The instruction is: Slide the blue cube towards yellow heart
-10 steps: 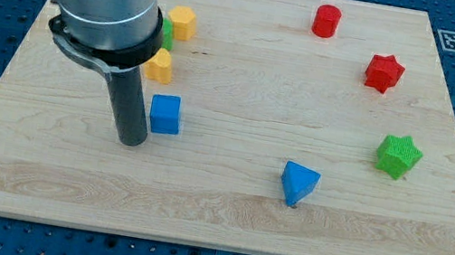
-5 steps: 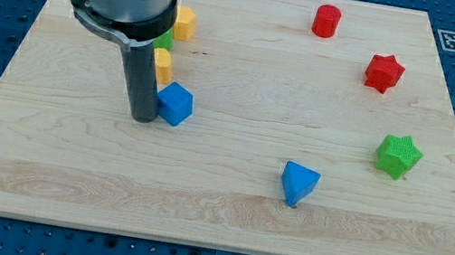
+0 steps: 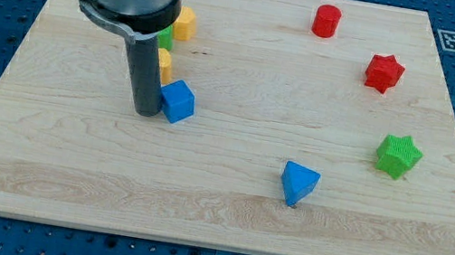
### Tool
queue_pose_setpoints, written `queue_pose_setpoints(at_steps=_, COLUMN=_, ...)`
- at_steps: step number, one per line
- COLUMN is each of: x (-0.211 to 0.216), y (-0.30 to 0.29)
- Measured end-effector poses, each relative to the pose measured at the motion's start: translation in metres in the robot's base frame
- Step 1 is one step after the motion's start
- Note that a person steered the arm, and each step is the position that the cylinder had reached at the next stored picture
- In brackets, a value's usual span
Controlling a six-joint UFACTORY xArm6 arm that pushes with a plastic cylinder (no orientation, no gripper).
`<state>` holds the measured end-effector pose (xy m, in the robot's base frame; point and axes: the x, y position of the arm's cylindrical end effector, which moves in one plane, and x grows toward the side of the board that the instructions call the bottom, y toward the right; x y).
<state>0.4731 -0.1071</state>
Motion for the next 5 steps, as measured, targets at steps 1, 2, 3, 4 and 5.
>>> queue_pose_setpoints(at_steps=1, x=0.000, y=0.000)
queue_pose_setpoints(at_steps=2, x=0.014, y=0.000)
queue_pose_setpoints(at_steps=3, x=0.023, y=0.004)
queue_pose_setpoints(at_steps=4, x=0.023, y=0.024)
queue_pose_setpoints(at_steps=5, x=0.019, y=0.026)
